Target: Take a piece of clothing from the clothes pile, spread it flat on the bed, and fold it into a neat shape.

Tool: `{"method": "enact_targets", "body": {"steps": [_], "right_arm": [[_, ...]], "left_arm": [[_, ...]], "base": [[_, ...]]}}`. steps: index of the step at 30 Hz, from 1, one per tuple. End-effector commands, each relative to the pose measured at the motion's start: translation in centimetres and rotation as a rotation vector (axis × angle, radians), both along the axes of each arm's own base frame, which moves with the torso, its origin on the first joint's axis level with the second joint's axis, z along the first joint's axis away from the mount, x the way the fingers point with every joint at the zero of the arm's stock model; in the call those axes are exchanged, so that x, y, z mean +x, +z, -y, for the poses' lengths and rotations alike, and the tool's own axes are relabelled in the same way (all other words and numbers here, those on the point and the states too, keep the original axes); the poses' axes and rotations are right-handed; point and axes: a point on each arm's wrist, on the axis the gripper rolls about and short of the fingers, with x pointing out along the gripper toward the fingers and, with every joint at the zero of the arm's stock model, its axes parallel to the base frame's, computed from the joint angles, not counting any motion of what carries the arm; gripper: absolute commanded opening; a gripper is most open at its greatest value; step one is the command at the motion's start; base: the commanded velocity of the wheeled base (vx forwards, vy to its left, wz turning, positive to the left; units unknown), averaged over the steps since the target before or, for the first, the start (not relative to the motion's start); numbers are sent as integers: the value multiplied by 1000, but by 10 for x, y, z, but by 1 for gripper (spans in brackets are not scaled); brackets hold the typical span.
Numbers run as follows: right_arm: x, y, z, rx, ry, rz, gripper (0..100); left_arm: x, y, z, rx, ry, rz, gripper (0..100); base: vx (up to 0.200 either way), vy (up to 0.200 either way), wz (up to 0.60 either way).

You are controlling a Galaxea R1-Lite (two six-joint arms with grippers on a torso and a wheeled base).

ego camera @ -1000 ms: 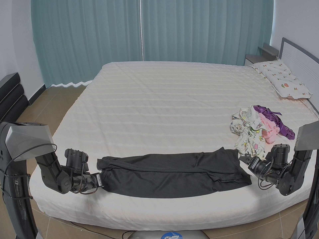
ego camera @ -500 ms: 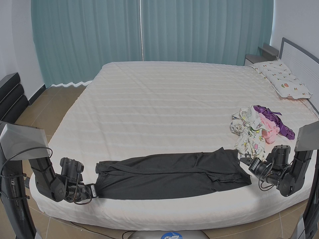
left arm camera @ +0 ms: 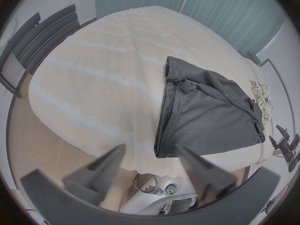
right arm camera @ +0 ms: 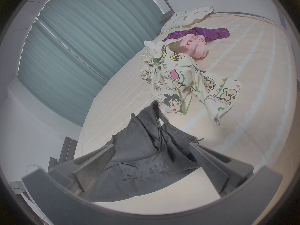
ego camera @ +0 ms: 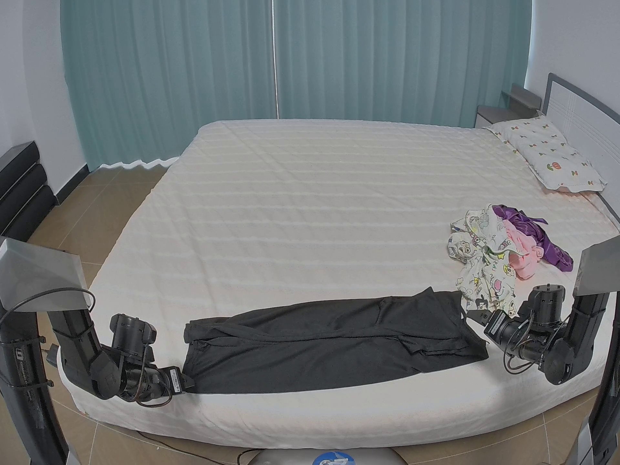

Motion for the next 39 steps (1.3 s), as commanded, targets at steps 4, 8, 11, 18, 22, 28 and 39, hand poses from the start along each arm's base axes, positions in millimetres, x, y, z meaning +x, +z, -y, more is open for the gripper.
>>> {"method": "enact_targets", "body": {"steps": [4, 8, 11, 18, 22, 28, 39], "right_arm": [[-4, 5, 4, 5, -13, 6, 100], [-6, 4, 2, 10, -2, -2, 100], [-8, 4, 1, 38, -16, -11, 100], [-15, 0, -1, 67, -25, -25, 100], [-20, -5, -2, 69, -21, -15, 100], [-26, -14, -6, 74, -6, -21, 100], [-26, -11, -7, 100, -14, -16, 100]], "left_arm": [[19, 27, -12, -36, 55, 135, 100], [40, 42, -7, -105, 66, 218, 100], [52, 46, 2, -128, 31, 242, 100], [87, 29, 14, -128, -6, 215, 100], [94, 20, 18, -119, -22, 182, 100], [95, 7, 18, -61, -78, 162, 100], [99, 4, 22, -52, -98, 167, 100]], "base": [[0, 0, 0], [0, 0, 0], [0, 0, 0], [0, 0, 0], [0, 0, 0], [0, 0, 0], [0, 0, 0]]}}
